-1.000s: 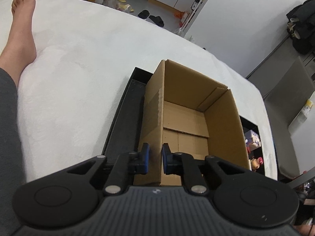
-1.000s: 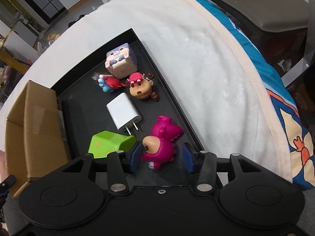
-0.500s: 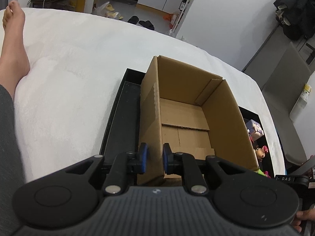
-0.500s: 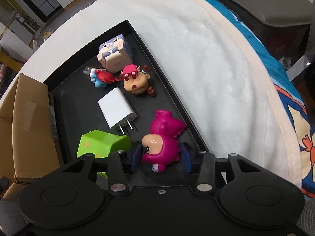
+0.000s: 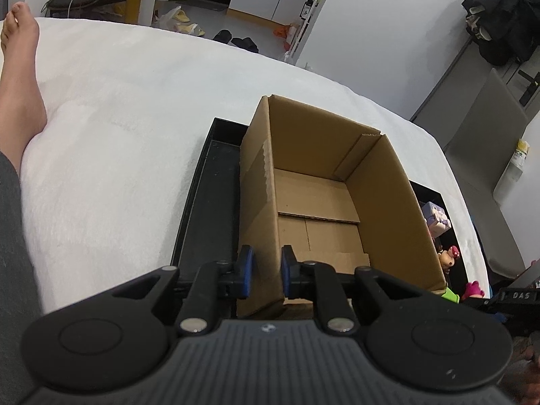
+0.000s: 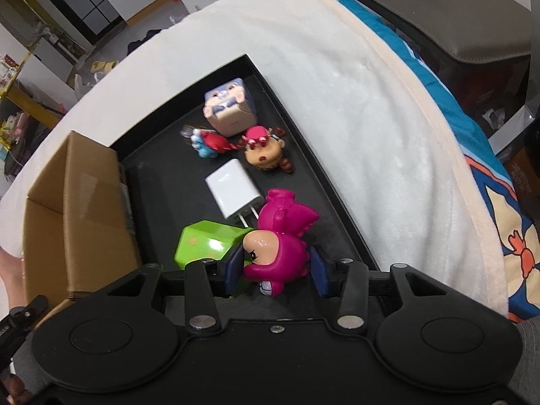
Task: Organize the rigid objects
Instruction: 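Lift the pink plush figure with the right gripper and carry it over the box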
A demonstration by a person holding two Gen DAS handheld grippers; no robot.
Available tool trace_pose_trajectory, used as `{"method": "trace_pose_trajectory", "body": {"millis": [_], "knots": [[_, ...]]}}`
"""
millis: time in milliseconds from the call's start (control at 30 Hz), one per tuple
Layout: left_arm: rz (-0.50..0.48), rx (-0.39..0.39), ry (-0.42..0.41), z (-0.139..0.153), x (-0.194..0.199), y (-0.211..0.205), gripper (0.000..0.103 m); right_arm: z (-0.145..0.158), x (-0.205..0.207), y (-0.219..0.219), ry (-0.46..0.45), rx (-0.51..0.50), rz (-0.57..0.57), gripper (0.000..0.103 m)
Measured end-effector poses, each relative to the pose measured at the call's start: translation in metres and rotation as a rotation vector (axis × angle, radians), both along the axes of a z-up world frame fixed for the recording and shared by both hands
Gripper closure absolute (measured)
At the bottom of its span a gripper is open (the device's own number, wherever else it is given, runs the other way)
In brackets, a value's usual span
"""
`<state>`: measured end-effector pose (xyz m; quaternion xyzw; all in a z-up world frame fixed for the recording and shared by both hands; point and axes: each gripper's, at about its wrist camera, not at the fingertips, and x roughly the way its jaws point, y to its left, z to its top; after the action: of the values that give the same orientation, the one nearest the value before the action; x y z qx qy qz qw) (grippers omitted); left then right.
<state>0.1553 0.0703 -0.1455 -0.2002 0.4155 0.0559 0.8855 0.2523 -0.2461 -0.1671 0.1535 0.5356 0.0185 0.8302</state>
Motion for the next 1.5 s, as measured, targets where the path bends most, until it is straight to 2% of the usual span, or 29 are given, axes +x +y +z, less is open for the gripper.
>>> {"method": "trace_pose_trajectory", "body": {"millis": [567,1033,1167,1500], "knots": [[-0.008,-0.038,-0.005,-0.001,-0.006,0.007,0.087,0.047,-0.009,0.038,-0.076,-0.006,0.069,0.061],[-0.017,-0.041,-0.002,-0.001,-0.005,0.008,0.087,0.074,-0.003,0.096,-0.127,-0.036,0.194,0.061],[-0.023,-0.021,-0.001,-0.001,-0.003,0.005,0.087,0.079,0.0,0.115,-0.134,-0.07,0.248,0.061],[-0.023,-0.045,-0.001,-0.003,-0.003,0.008,0.087,0.09,0.011,0.156,-0.146,-0.132,0.36,0.061]]}}
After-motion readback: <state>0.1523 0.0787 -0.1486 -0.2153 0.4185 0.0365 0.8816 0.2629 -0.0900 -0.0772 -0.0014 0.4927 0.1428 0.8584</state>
